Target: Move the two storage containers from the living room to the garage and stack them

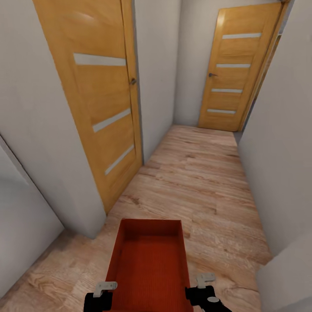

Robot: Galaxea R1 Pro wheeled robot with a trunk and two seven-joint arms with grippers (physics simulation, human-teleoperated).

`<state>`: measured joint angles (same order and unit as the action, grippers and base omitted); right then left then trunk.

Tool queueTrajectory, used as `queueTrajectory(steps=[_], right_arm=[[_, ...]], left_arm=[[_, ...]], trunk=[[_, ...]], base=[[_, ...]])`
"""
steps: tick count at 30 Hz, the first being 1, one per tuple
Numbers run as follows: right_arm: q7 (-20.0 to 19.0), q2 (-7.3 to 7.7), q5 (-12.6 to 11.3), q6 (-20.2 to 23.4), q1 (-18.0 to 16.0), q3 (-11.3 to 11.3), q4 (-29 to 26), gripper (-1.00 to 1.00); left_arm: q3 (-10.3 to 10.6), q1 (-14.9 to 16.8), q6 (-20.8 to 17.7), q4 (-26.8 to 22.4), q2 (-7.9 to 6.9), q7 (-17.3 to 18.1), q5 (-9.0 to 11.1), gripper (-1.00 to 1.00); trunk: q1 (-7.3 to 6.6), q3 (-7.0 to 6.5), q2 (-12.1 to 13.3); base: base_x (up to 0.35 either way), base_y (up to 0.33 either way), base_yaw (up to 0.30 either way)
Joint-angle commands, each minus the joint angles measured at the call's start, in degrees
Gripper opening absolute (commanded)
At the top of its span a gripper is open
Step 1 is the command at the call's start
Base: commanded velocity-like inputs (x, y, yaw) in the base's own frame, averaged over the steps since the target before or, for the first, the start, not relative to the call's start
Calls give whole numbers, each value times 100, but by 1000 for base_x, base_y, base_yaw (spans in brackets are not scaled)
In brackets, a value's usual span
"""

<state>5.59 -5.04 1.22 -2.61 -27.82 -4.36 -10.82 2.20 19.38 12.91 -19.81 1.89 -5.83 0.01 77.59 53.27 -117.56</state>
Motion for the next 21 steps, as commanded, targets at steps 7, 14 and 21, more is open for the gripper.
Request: queueTrajectory(steps=[7, 14, 21], right_arm=[[56, 3, 19, -12, -4, -30, 12, -100], [56, 3, 19, -12, -4, -30, 11, -100], [56, 3, 19, -12, -4, -30, 12, -100]], left_arm=[[-44, 4, 19, -6, -4, -84, -10, -100], [-44, 4, 19, -6, -4, -84, -10, -100], [-44, 4, 19, -1, -4, -84, -10, -100]], trunk=[[3, 4, -2], [3, 4, -2], [3, 4, -2]], base=[[346, 0, -224], [346, 0, -264], [346, 0, -266]])
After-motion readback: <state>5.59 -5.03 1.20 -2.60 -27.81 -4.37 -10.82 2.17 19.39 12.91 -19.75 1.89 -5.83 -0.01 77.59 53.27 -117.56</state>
